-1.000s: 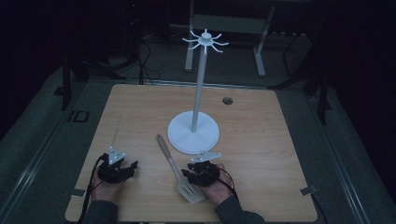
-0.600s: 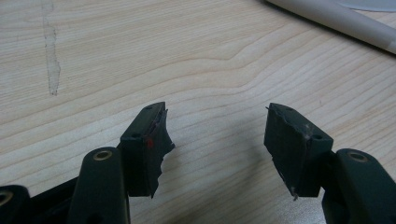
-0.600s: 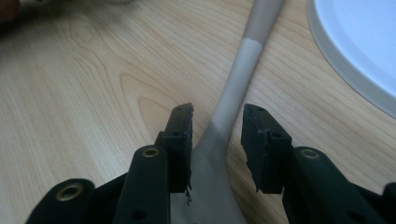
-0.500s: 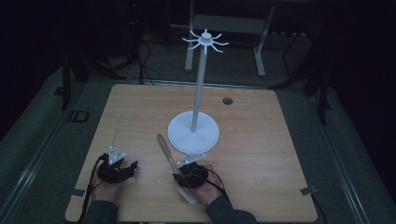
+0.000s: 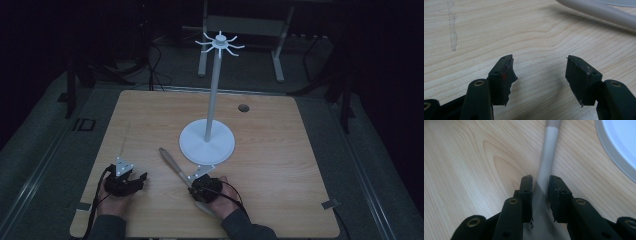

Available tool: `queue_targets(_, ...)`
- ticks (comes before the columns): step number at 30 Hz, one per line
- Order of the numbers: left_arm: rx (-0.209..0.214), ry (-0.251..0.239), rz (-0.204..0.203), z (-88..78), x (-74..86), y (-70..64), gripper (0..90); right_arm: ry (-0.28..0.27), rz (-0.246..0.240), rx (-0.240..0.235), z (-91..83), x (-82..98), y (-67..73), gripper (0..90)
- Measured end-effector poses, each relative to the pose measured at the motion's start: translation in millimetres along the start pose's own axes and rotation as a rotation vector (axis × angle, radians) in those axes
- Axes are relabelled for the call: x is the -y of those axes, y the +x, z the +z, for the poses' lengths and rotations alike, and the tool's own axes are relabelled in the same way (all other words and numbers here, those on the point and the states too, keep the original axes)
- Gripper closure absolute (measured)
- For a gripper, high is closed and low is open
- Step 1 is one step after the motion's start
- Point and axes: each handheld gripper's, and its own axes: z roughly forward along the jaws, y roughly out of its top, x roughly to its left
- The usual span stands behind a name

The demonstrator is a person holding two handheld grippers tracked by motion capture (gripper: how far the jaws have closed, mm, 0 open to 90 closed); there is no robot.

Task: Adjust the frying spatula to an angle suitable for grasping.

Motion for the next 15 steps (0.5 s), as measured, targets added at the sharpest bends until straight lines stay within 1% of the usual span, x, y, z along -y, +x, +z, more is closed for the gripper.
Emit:
queue_targets(4,0.0,0.0,-0.002,-0.1,0.3,-0.2,39.6,0.003,-0.003,0.002,-9.3,11.5,-10.4,74.0)
queue_targets(5,0.0,0.001,-0.003,0.1,0.4,-0.4,39.6,0.01,0.008,0.003,-12.9,15.3,-13.5,74.0)
queue_targets(8,0.0,0.004,0.0,0.3,0.4,-0.6,39.6,0.016,-0.003,-0.017,-24.8,29.9,-27.3,74.1)
queue_targets(11,0.001,0.009,0.004,1.3,0.4,-1.0,39.7,0.025,0.012,-0.035,-36.2,43.4,-40.7,74.1)
queue_targets(14,0.002,0.011,0.005,1.5,0.5,-1.4,39.6,0.026,0.005,-0.036,-44.9,54.6,-50.2,74.4)
queue_targets(15,0.001,0.011,0.005,1.4,0.6,-1.4,39.7,0.025,-0.002,-0.029,-48.1,58.9,-52.8,74.5)
